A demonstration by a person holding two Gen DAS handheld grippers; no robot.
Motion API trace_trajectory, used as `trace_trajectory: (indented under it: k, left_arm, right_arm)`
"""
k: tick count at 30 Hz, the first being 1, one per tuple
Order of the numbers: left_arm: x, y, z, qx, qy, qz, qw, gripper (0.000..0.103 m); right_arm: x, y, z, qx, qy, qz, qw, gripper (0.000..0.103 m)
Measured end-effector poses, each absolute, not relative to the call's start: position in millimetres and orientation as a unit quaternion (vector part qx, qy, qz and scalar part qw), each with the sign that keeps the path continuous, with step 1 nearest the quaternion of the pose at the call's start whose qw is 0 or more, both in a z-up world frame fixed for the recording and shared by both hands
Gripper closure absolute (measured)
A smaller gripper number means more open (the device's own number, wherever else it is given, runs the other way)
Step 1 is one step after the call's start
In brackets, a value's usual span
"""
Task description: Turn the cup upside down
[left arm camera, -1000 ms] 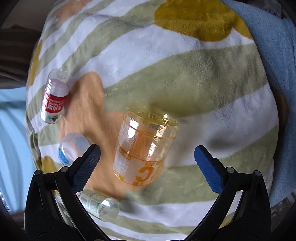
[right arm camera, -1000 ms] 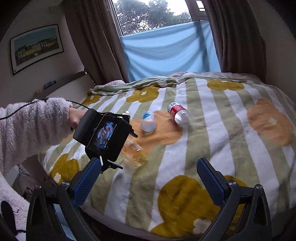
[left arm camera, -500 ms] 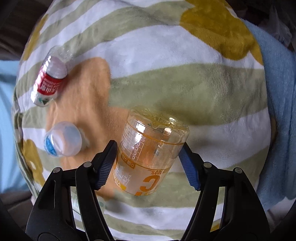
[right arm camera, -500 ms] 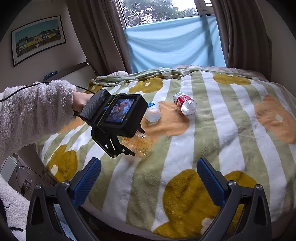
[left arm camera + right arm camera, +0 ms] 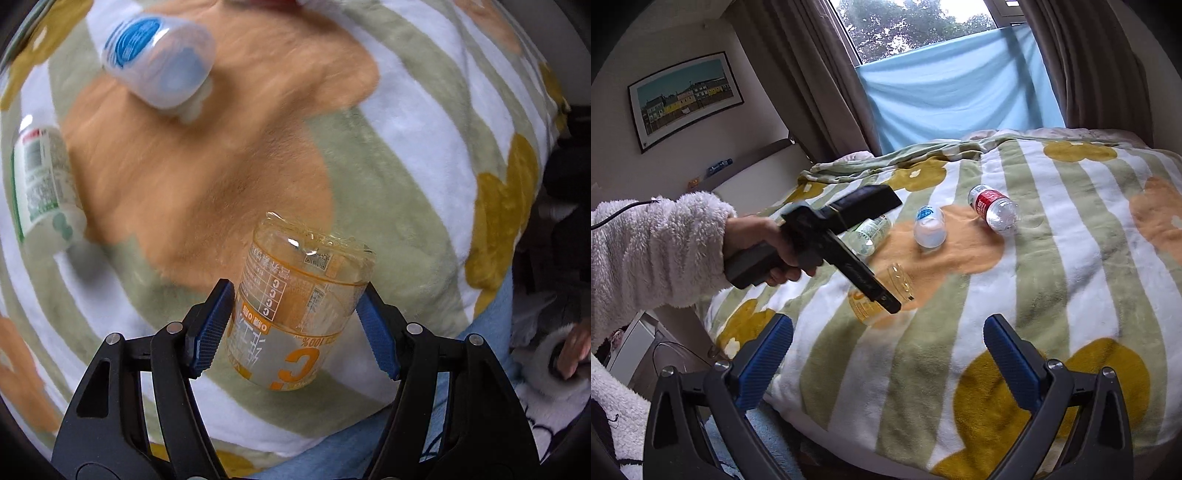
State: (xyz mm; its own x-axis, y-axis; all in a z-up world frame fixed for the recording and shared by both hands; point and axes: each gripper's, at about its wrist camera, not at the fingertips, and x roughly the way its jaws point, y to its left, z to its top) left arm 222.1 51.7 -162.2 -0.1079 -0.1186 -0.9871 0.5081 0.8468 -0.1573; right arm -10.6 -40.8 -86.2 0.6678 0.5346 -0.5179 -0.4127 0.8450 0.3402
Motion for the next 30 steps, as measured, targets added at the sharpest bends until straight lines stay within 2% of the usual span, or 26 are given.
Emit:
trace_trajectory:
  k: [5,7,8,9,13,17,19,26,27,30]
  left_arm:
    - [235.5,51.1,-159.3,0.126,0.702,-0.223,0.664,0.035]
    - [238.2,41.3,-149.6,0.159,0.690,-0.228,0.669,0.023]
    - [234.8,35.1,-144.5,0.185,0.682,-0.231,0.669,0.008]
    - [234.4,30.1,-139.8,0.213,0.671,-0.233,0.671,0.001]
    - [237.1,8.4,-137.6,0.298,0.665,-0.234,0.643,0.001]
    - [239.7,-5.4,-154.5,0.324,0.692,-0.228,0.604,0.001]
    - [246.8,-9.9,-161.0,0.330,0.700,-0.223,0.593,0.003]
    - [260.9,-20.3,-184.7,0.285,0.734,-0.242,0.567,0.043]
    - [261.3,-20.5,-184.8,0.276,0.736,-0.245,0.568,0.047]
    - [262.5,-18.3,-179.0,0.262,0.723,-0.251,0.587,0.047]
  right_arm:
    - [-18.7,-44.8,-85.8,0.098,0.315,0.256,0.909,0.000]
    - [-20.8,-47.4,-85.4,0.099,0.314,0.254,0.910,0.000]
    - [-21.3,-48.6,-85.3,0.101,0.313,0.253,0.910,0.000]
    - [-21.4,-49.4,-85.1,0.102,0.312,0.252,0.910,0.000]
    - [-19.4,-51.8,-85.2,0.107,0.312,0.246,0.912,0.000]
    - [-18.7,-52.8,-86.5,0.111,0.313,0.243,0.911,0.000]
    - [-19.2,-52.8,-88.2,0.112,0.316,0.239,0.911,0.000]
    - [-19.3,-55.2,-91.2,0.115,0.323,0.233,0.910,0.000]
    - [-18.8,-55.8,-91.5,0.116,0.323,0.233,0.910,0.000]
    - [-18.1,-55.9,-91.5,0.117,0.323,0.234,0.910,0.000]
